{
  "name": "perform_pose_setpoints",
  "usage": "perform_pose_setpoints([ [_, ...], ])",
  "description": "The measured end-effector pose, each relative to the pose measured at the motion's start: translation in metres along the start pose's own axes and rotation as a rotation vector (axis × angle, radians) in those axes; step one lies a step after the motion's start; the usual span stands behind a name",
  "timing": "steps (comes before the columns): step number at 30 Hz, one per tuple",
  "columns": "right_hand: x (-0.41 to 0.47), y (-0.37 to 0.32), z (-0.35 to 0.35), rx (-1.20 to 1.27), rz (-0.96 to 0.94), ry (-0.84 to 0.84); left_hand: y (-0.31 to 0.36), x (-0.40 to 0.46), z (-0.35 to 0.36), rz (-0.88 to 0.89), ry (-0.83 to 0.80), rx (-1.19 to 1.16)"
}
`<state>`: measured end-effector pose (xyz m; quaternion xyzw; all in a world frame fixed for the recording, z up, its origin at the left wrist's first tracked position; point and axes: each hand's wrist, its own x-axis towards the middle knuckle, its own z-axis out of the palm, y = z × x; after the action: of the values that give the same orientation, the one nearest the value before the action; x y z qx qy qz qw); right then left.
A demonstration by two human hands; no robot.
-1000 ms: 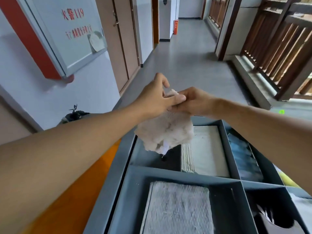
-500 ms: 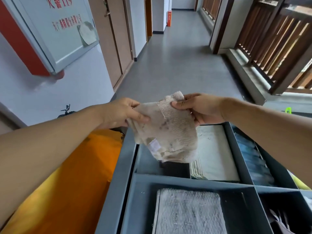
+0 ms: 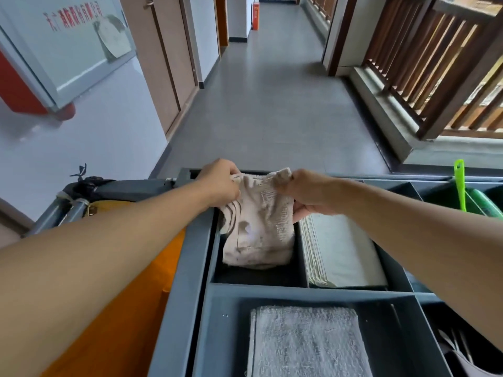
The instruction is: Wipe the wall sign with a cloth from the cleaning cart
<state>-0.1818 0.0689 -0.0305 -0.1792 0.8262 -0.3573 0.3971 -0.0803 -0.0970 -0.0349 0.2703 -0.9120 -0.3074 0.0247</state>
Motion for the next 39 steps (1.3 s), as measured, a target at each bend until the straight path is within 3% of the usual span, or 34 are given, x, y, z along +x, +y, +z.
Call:
perform_pose_setpoints([
  [3, 0.008, -0.003, 0.002, -0.083, -0.045, 0.102, 0.001, 0.014, 0.015, 0.102, 0.074, 0.102],
  [7, 0.013, -0.011, 0.012, -0.589, -0.205, 0.356, 0.003, 0.023, 0.027, 0.208, 0.091, 0.298],
  [12, 0.023, -0.004, 0.012, -0.736, -0.350, 0.549, 0.002, 0.016, 0.036, 0.404, 0.232, 0.577],
  [15, 0.027, 0.003, 0.003, -0.845, -0.382, 0.552, 0.000, 0.020, 0.035, 0.501, 0.232, 0.721],
  [20, 0.028, 0.015, 0.000, -0.998, -0.380, 0.501, -0.008, 0.017, 0.035, 0.571, 0.029, 0.878],
  [26, 0.025, 0.027, 0.009, -1.223, -0.545, 0.510, -0.015, 0.011, 0.037, 0.499, -0.107, 0.960],
  [37, 0.022, 0.031, 0.027, -1.354, -0.320, 0.296, -0.035, -0.003, 0.045, 0.432, -0.189, 0.818],
  [39, 0.019, 0.030, 0.027, -1.282, -0.325, 0.290, -0.034, -0.005, 0.043, 0.432, -0.192, 0.787],
])
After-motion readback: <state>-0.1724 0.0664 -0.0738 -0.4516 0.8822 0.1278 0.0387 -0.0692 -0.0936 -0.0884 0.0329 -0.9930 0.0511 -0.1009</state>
